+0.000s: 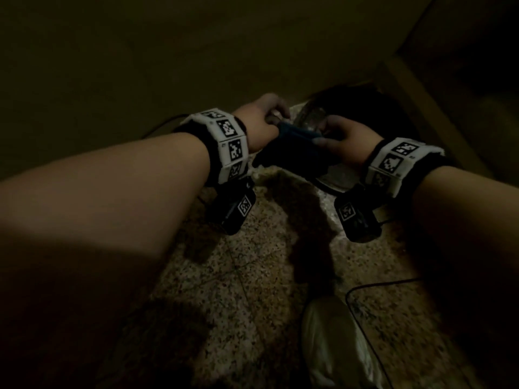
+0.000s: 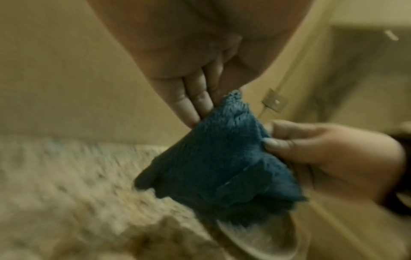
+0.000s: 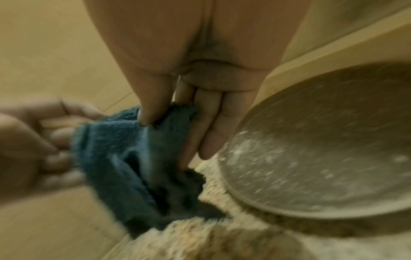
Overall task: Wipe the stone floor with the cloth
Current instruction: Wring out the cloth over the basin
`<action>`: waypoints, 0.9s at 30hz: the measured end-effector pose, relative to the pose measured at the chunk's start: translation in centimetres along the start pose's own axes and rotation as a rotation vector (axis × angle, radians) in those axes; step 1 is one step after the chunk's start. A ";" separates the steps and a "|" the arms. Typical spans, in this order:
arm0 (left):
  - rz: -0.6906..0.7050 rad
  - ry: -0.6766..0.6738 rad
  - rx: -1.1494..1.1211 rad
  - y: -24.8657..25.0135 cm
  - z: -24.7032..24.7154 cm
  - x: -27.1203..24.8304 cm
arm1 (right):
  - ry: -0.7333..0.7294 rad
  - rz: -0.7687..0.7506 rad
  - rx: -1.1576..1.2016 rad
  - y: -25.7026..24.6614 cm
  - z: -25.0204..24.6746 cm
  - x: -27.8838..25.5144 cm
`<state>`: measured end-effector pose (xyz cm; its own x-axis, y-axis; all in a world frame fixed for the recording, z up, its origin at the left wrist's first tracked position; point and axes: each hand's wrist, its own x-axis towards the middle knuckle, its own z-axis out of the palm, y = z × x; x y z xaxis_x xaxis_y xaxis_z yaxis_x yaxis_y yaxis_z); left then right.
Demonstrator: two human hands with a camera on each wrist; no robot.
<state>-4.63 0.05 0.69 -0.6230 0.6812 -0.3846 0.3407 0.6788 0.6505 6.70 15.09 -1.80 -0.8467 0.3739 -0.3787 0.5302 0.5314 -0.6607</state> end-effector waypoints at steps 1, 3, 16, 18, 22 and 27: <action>-0.019 0.000 -0.078 -0.1 0.8 0.4 | 0.007 -0.002 0.012 0.7 -0.3 0.0; -0.044 -0.068 -0.190 0.0 2.4 1.2 | 0.019 -0.006 0.012 2.0 -1.1 -0.1; -0.056 -0.076 -0.083 1.2 10.0 7.7 | 0.123 0.262 -0.119 10.2 -4.1 1.8; -0.030 -0.057 -0.064 2.0 10.1 9.0 | 0.127 0.296 -0.202 10.6 -4.5 2.8; -0.057 -0.030 0.054 3.2 10.2 11.7 | 0.106 0.351 -0.291 11.9 -4.5 4.5; -0.066 -0.014 0.102 2.1 10.5 12.9 | 0.112 0.371 -0.403 12.9 -4.3 5.0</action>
<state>-4.55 13.11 -9.79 -0.6368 0.6374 -0.4339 0.3694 0.7461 0.5539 9.50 27.05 -9.38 -0.6019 0.6578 -0.4527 0.7856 0.5894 -0.1882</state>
